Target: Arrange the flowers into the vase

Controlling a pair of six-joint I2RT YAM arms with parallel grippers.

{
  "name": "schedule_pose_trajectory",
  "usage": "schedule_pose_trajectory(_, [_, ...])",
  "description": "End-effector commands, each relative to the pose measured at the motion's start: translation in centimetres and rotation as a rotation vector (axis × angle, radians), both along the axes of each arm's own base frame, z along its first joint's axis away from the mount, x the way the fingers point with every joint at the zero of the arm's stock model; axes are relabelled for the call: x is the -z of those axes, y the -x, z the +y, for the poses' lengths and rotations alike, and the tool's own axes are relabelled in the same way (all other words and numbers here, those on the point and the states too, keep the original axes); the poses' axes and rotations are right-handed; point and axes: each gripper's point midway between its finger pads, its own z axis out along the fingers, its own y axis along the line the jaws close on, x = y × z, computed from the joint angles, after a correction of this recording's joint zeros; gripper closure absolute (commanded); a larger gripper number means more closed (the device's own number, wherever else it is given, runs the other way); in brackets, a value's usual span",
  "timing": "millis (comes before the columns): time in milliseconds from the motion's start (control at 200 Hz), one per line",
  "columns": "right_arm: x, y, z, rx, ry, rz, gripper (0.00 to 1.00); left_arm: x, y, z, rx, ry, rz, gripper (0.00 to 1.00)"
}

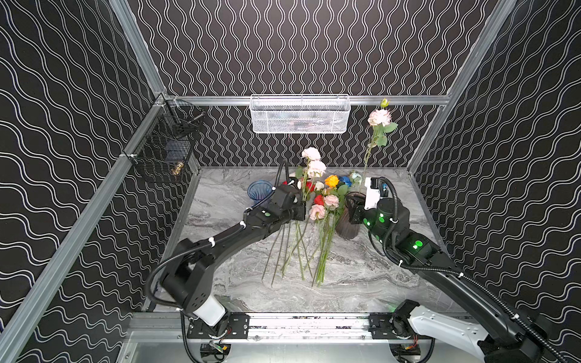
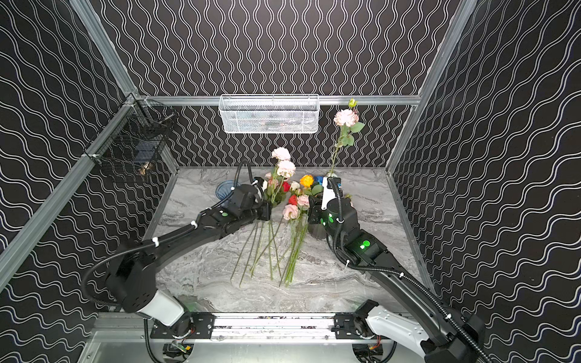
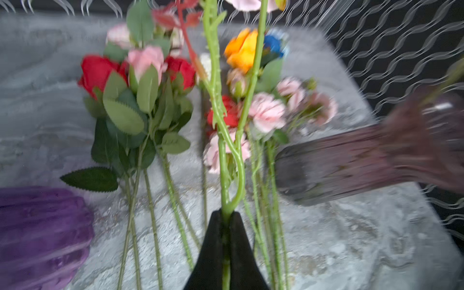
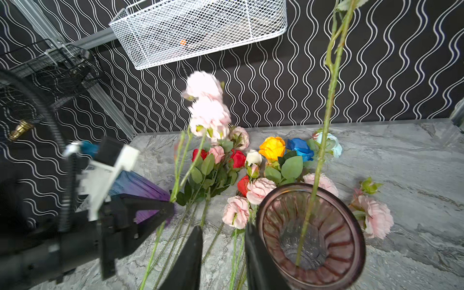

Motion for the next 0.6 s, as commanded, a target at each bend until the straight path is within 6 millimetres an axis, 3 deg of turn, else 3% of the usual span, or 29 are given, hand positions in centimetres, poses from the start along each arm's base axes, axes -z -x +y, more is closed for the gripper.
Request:
schedule_pose_trajectory(0, [-1.2,0.6,1.3,-0.079,-0.051,-0.016,0.68,-5.3,0.5,-1.0,0.048,0.17,-0.124,1.0])
schedule_pose_trajectory(175, [-1.4,3.6,6.0,-0.396,-0.112,0.0,0.49,-11.0,2.4,-0.4,0.064,0.411,-0.259,1.0])
schedule_pose_trajectory(255, [-1.4,4.7,7.8,-0.515,-0.135,0.022,0.46,-13.0,2.9,-0.1,0.062,0.498,-0.281,1.0])
schedule_pose_trajectory(410, [-0.3,5.1,10.2,-0.62,-0.15,0.074,0.47,-14.6,3.7,-0.3,0.082,0.616,-0.271,1.0])
schedule_pose_trajectory(596, [0.5,5.1,12.2,-0.695,-0.166,0.114,0.49,-14.7,4.2,-0.3,0.099,0.665,-0.264,1.0])
